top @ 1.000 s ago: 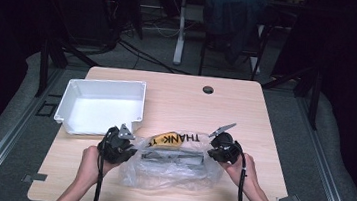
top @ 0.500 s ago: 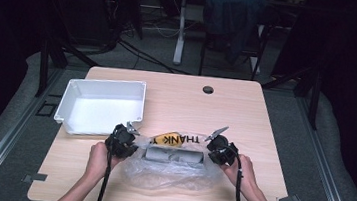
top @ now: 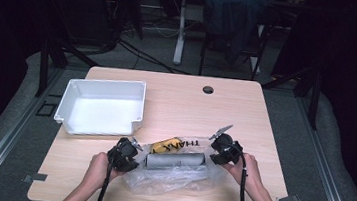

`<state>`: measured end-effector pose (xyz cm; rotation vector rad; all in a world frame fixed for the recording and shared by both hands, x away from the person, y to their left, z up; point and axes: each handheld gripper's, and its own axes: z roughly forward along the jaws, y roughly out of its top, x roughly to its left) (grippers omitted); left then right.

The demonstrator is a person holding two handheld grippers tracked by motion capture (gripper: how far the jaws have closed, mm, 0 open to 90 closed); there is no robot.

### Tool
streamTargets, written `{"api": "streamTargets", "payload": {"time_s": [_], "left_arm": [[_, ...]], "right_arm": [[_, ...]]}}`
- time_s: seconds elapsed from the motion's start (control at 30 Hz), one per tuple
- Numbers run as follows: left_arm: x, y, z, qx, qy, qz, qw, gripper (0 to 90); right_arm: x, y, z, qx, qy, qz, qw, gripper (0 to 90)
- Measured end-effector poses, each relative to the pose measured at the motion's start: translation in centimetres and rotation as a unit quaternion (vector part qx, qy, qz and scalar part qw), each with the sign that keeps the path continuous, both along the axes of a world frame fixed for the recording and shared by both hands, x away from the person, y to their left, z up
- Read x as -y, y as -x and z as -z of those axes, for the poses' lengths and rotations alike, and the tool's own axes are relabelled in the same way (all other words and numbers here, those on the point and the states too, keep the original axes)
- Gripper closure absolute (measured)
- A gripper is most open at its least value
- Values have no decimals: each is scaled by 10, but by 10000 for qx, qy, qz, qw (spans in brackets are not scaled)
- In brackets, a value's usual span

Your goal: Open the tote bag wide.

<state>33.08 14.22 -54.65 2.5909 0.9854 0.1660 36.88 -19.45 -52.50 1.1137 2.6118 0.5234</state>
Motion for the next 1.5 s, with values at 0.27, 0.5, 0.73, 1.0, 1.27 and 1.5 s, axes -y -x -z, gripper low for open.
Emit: {"api": "streamTargets", "payload": {"time_s": [0.27,0.5,0.73,1.0,1.27,1.5], "left_arm": [[-6,-1,-3,-90,68,-108,9999,800],[-11,-1,-10,45,165,-233,9996,723],[-12,-1,-12,206,227,-347,9989,773],[-8,-8,-9,490,-70,-499,9975,850],[-5,-9,-3,465,-170,-455,9977,850],[-14,-6,-9,460,-10,-521,9976,821]], "right_arm": [[17,22,-42,364,-727,-11,9967,343],[2,34,-21,-737,-760,-287,9940,548],[-5,17,-1,-575,-186,-65,9982,865],[-6,5,3,-46,374,182,9991,881],[0,4,5,-167,507,206,9984,842],[8,17,-28,28,-460,32,9989,426]]}}
